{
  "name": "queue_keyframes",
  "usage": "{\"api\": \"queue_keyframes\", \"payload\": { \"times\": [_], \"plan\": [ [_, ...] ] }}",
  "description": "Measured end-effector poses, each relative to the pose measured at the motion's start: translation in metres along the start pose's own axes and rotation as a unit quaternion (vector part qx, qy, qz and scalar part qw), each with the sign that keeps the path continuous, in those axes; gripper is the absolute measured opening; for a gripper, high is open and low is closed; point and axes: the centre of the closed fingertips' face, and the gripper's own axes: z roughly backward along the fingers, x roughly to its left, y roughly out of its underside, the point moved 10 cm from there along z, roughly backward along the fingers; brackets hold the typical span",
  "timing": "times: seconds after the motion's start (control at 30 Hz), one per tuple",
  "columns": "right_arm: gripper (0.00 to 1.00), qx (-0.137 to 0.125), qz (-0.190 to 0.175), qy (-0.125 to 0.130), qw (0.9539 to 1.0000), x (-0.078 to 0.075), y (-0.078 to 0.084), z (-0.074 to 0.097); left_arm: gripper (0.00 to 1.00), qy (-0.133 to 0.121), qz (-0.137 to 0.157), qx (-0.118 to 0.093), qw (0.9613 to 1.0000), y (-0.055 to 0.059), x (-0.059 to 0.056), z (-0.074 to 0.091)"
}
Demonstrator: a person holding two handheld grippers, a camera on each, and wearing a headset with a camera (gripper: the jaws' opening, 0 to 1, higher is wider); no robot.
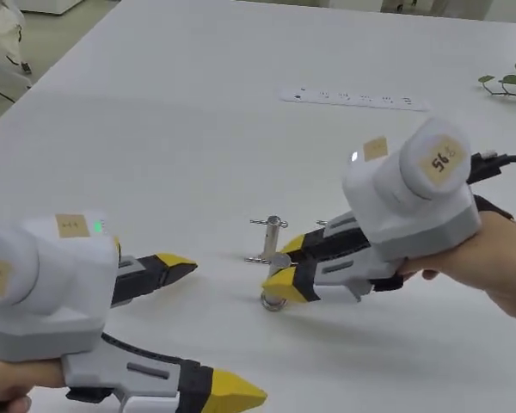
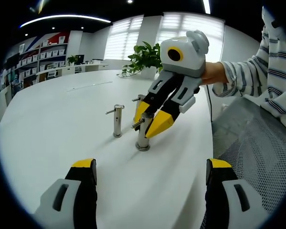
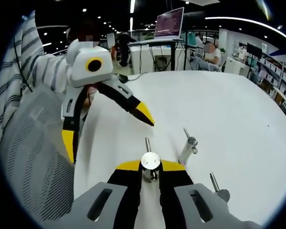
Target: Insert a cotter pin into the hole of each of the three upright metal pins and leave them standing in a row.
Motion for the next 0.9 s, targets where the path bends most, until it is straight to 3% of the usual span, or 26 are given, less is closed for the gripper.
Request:
{"api": "queue_keyframes", "payload": {
  "times": [0.17,0.53,0.7,0.9],
  "plan": [
    [0.14,0.001,0.01,0.01,0.9999,0.0,0.008,0.008,0.98,-0.011,0.002,0.002,0.9999,-0.002,0.004,-0.003],
    [0.13,-0.014,0.023,0.026,0.9993,-0.005,0.026,0.043,0.98,-0.006,-0.004,0.011,0.9999,-0.01,0.0,-0.007],
    [0.13,-0.015,0.021,0.032,0.9992,-0.012,0.04,0.061,0.98,-0.001,-0.002,0.01,0.9999,-0.015,-0.001,-0.006],
    [0.13,-0.018,0.016,0.037,0.999,-0.027,0.057,0.084,0.98,-0.001,-0.01,0.023,0.9997,-0.017,-0.001,-0.006]
  ]
}}
